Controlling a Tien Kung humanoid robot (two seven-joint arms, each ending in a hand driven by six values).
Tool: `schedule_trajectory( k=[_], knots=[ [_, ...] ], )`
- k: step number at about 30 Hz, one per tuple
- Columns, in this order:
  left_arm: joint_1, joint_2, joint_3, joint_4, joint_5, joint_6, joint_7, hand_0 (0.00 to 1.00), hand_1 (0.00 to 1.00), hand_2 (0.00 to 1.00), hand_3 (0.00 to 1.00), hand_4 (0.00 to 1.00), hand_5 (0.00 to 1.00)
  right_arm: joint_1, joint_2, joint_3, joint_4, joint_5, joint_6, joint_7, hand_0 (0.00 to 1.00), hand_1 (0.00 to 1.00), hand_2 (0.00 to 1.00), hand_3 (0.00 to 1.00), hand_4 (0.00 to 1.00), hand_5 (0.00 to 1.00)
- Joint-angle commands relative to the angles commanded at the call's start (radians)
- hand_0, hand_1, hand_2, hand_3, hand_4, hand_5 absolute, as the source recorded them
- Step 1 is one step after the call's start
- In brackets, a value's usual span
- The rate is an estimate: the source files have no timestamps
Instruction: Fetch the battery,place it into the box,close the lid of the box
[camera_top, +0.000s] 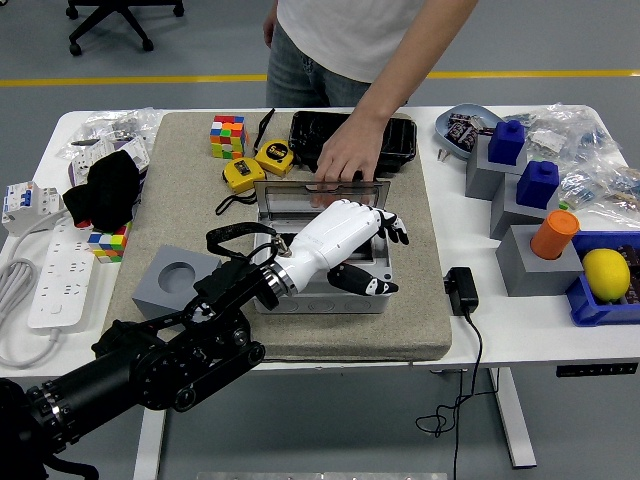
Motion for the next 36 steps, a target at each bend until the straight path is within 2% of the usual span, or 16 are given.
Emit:
schedule_trajectory(
  k=[7,18,22,23,25,28,29,34,35,36],
  knots=[
    [0.008,0.017,-0.01,-0.05,0.015,0.007,-0.006,0.365,0.508,0.521,0.538,0.998,0.237,-0.001,0.001,-0.002,0.0,0.004,0.0,0.001,0.777,0.711,0.711,0.751,0.998,0.998],
    [0.051,0.084,-0.066,-0.241,-0.029,-0.004,-0.029,0.369,0.515,0.525,0.537,0.998,0.258,-0.004,0.004,0.005,0.0,0.008,-0.001,0.001,0.777,0.71,0.71,0.751,0.998,0.998],
    [0.063,0.089,-0.104,-0.295,-0.064,0.004,-0.046,0.369,0.515,0.525,0.537,0.998,0.258,-0.003,0.005,0.004,0.0,0.01,-0.001,0.002,0.777,0.71,0.71,0.751,0.998,0.998],
    [0.065,0.089,-0.12,-0.309,-0.079,0.011,-0.054,0.403,0.547,0.537,0.537,0.998,0.342,-0.003,0.005,0.004,0.0,0.01,-0.001,0.003,0.777,0.71,0.71,0.751,0.998,0.998],
    [0.068,0.088,-0.15,-0.329,-0.094,0.013,-0.058,0.403,0.547,0.537,0.537,0.998,0.342,-0.003,0.005,0.006,0.0,0.008,-0.001,0.003,0.777,0.71,0.71,0.751,0.998,0.998],
    [0.072,0.088,-0.197,-0.349,-0.117,-0.026,-0.038,0.403,0.547,0.537,0.537,0.998,0.342,-0.004,0.006,0.009,0.0,0.006,-0.001,0.002,0.777,0.71,0.71,0.751,0.998,0.998],
    [0.073,0.088,-0.212,-0.353,-0.12,-0.036,-0.031,0.848,0.806,0.78,0.725,0.998,0.638,-0.004,0.007,0.01,0.0,0.005,-0.001,0.002,0.777,0.71,0.71,0.751,0.998,0.998],
    [0.076,0.087,-0.268,-0.356,-0.144,-0.077,-0.003,0.848,0.806,0.78,0.725,0.998,0.638,-0.005,0.008,0.014,0.0,0.002,-0.001,0.001,0.777,0.71,0.71,0.751,0.998,0.998],
    [0.077,0.086,-0.279,-0.353,-0.151,-0.087,0.006,0.998,0.998,0.979,0.906,0.998,0.947,-0.005,0.009,0.014,0.0,0.002,-0.001,0.001,0.776,0.71,0.71,0.751,0.998,0.998],
    [0.077,0.085,-0.285,-0.351,-0.155,-0.092,0.011,0.998,0.998,0.979,0.906,0.998,0.947,-0.005,0.009,0.014,0.0,0.002,-0.001,0.001,0.776,0.71,0.71,0.751,0.998,0.998]
  ],
)
